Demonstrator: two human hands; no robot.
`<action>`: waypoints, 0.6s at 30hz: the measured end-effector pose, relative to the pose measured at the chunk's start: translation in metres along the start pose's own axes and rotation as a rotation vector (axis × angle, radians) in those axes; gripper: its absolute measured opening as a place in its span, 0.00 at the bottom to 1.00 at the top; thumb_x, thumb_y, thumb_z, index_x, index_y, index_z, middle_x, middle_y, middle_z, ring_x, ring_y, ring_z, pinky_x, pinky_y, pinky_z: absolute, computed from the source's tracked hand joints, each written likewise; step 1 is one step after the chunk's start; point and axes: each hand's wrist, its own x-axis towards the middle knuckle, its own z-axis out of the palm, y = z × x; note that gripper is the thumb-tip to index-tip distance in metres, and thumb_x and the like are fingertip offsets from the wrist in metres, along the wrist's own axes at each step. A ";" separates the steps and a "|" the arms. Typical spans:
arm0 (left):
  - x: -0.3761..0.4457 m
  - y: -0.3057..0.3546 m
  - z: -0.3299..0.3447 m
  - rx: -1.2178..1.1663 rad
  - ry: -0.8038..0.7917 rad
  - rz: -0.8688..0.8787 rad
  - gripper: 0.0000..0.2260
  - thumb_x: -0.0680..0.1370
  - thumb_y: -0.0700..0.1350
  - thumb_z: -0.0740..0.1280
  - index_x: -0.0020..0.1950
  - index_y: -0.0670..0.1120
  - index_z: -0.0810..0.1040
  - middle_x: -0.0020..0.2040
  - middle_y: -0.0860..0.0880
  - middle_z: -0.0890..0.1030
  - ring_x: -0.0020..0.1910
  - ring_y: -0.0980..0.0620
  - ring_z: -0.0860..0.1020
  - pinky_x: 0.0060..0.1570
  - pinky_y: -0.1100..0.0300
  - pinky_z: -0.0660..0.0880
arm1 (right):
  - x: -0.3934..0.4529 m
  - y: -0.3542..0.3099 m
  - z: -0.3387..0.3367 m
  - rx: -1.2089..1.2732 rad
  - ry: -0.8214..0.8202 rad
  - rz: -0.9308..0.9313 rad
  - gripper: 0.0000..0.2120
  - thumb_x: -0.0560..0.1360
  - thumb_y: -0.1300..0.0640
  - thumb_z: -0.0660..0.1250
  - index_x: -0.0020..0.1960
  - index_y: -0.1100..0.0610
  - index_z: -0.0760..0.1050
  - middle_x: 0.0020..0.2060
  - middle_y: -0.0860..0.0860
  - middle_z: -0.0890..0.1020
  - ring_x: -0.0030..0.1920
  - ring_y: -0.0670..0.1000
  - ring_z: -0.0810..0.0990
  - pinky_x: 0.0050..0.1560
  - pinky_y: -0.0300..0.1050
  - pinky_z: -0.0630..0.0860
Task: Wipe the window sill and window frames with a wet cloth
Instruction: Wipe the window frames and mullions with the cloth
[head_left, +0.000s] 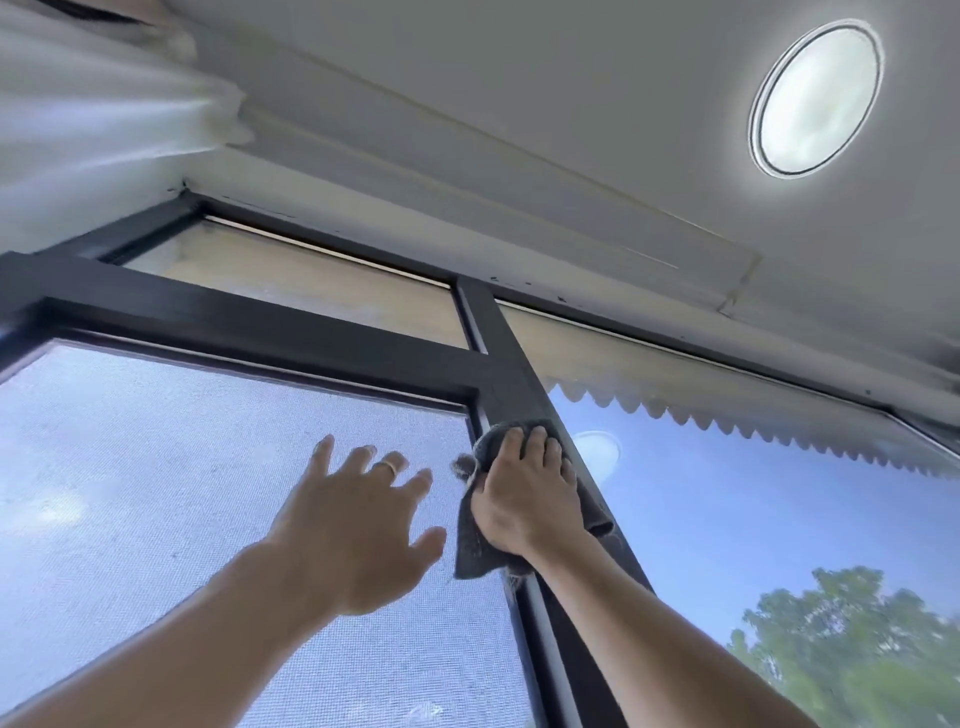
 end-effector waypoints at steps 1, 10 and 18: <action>0.001 -0.002 0.001 -0.006 -0.002 -0.003 0.30 0.80 0.65 0.46 0.80 0.56 0.47 0.80 0.52 0.52 0.79 0.48 0.48 0.76 0.41 0.41 | -0.009 0.005 0.001 -0.007 -0.013 -0.015 0.33 0.81 0.51 0.51 0.79 0.62 0.40 0.79 0.62 0.42 0.79 0.61 0.42 0.78 0.56 0.43; 0.020 -0.016 0.010 -0.052 -0.005 -0.018 0.34 0.77 0.70 0.46 0.80 0.58 0.44 0.81 0.53 0.46 0.79 0.48 0.41 0.75 0.40 0.39 | 0.044 -0.008 -0.006 -0.002 -0.007 0.017 0.32 0.82 0.49 0.51 0.80 0.60 0.42 0.79 0.61 0.45 0.79 0.61 0.45 0.78 0.58 0.45; 0.023 -0.030 0.008 -0.053 0.015 0.018 0.34 0.76 0.71 0.49 0.79 0.59 0.49 0.80 0.56 0.51 0.79 0.51 0.47 0.75 0.40 0.39 | 0.052 -0.005 0.000 -0.040 0.002 0.009 0.33 0.82 0.45 0.50 0.79 0.61 0.44 0.79 0.63 0.46 0.78 0.63 0.46 0.77 0.60 0.48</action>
